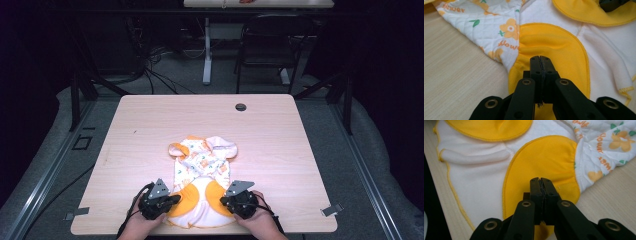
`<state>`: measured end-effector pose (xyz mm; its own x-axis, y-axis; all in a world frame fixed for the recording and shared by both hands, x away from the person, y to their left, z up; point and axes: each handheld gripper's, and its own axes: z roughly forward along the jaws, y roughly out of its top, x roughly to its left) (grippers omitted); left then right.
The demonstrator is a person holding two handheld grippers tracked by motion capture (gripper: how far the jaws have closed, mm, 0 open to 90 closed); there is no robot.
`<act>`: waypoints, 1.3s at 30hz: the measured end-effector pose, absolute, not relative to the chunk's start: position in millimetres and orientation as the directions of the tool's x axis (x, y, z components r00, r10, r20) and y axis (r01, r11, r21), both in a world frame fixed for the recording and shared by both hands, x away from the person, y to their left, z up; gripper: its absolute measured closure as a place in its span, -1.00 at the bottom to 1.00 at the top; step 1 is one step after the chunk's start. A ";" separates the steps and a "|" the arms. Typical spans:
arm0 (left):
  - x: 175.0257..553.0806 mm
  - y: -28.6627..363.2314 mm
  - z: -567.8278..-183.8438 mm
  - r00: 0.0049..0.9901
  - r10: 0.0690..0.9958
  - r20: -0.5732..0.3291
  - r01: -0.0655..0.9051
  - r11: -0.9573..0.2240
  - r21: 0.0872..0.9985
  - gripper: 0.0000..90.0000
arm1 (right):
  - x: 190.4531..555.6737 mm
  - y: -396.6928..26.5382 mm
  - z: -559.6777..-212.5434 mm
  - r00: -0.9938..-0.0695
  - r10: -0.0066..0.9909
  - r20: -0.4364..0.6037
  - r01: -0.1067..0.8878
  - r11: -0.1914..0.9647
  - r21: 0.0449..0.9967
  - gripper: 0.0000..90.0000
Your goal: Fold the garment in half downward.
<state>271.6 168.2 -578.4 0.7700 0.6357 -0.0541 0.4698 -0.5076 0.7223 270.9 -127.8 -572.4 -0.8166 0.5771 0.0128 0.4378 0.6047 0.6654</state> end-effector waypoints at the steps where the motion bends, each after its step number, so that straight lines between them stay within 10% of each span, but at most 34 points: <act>1: 270.9 168.3 -578.3 0.771 0.635 -0.051 0.468 -0.510 0.722 0.99 | 269.6 -128.1 -572.0 -0.814 0.581 0.011 0.441 0.606 0.663 0.97; 17: 271.0 169.5 -570.8 0.765 0.639 -0.076 0.472 -0.478 0.741 0.92 | 265.0 -128.9 -563.5 -0.825 0.565 0.029 0.428 0.590 0.684 0.95; 39: 387.1 133.9 -539.8 0.738 0.675 -0.003 0.444 -0.482 0.756 0.81 | 386.1 -109.7 -539.5 -0.745 0.667 -0.009 0.473 0.538 0.698 0.94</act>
<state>387.1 133.9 -539.8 0.7380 0.6748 -0.0030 0.4435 -0.4817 0.7558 386.1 -109.7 -539.5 -0.7446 0.6674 -0.0094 0.4732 0.5379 0.6977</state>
